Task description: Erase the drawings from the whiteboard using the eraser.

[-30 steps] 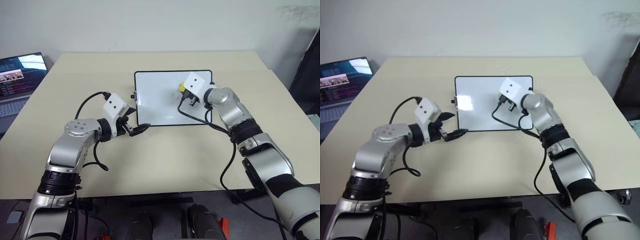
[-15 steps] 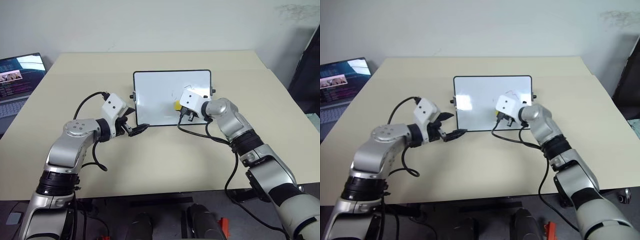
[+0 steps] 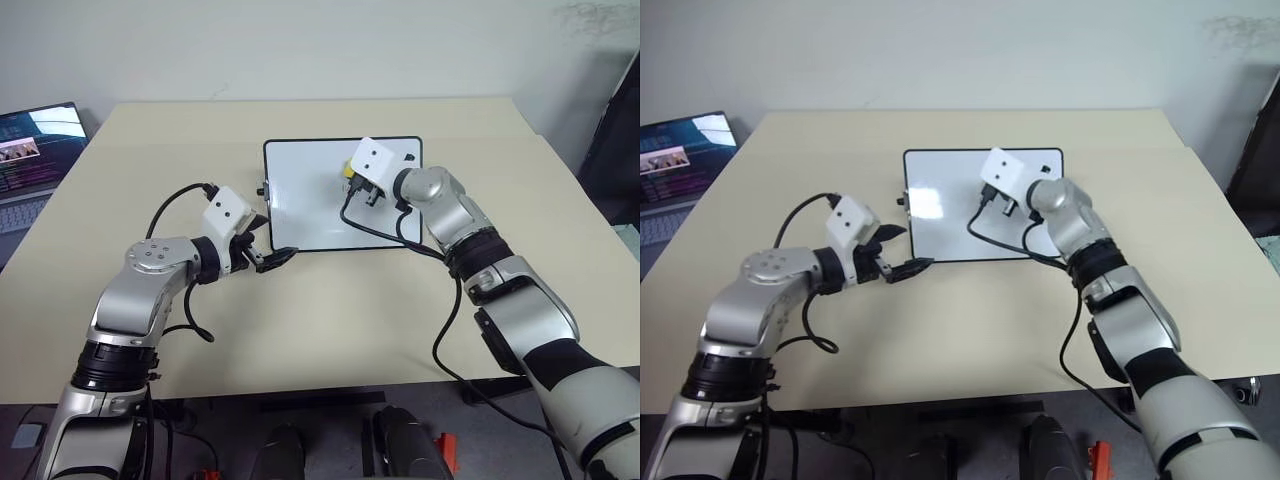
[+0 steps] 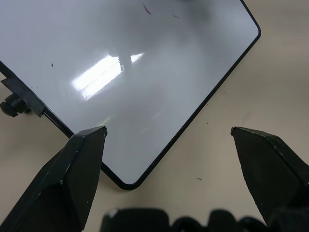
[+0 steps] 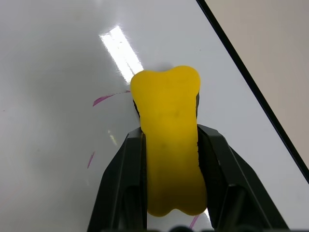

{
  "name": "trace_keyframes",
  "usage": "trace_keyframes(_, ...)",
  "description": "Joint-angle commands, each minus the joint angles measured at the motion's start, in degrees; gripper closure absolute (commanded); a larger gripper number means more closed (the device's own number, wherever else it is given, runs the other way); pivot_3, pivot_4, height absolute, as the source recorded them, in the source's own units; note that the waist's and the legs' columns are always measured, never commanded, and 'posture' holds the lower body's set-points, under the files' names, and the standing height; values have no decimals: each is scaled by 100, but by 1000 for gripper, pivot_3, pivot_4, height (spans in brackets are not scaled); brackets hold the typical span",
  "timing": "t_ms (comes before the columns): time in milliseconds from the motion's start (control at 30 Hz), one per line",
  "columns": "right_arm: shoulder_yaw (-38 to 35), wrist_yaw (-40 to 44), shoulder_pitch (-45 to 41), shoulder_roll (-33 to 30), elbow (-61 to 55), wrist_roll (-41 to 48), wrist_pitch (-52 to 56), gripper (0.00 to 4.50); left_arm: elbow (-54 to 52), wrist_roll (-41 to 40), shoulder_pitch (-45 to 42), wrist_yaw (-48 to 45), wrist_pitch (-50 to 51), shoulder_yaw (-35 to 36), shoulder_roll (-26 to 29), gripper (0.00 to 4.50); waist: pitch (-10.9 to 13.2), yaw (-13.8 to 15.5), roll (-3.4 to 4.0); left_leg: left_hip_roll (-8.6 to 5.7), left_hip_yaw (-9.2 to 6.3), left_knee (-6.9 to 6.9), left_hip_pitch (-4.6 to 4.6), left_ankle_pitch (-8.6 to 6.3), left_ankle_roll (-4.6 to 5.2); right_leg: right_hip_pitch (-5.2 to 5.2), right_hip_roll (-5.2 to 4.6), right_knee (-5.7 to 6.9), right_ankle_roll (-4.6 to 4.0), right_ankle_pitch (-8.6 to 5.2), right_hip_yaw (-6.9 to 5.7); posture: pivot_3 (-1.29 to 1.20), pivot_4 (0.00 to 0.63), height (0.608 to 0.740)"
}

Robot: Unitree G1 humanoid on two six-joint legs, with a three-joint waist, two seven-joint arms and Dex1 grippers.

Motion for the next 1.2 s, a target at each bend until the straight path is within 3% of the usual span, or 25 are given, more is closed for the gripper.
trace_keyframes(33, 255, 540, 189, 104, -185, -54, 101, 3395, -146, 2, -57, 30, -83, 152, 72, 0, 0, -16, 0, 0, 0, 0, 0, 0, 0, 0, 0, 0, 1, 0, 0, 0, 150, 740)
trace_keyframes(267, 587, 1259, 626, -162, -685, -186, 355, 3395, -174, -9, -26, 36, -61, 160, 82, 0, 0, -11, 0, 0, -1, 2, 1, 0, 0, 2, 0, 0, 2, -1, -1, 0, 150, 740)
trace_keyframes(633, -47, 203, 114, -528, -78, -63, 287, 3397, -64, 17, -140, 9, -102, 110, 63, 0, 0, 82, -1, 0, -3, 8, 2, 2, -1, 7, 0, 3, 1, 2, -2, 0, 150, 740)
trace_keyframes(867, 177, 769, 437, -701, -302, -138, 351, 3398, -46, 18, -164, -4, -117, 98, 61, 0, -1, 57, -2, -1, -4, 2, 6, 1, 0, 17, 0, -12, 4, 2, -3, 0, 150, 740)
trace_keyframes(1200, 620, 1899, 1450, -933, -1910, -168, 715, 3398, -39, 14, -138, -6, -109, 179, 145, 0, -1, 44, -2, 0, -3, 1, 7, 0, -1, 29, 0, -40, 13, 8, -3, 0, 150, 740)
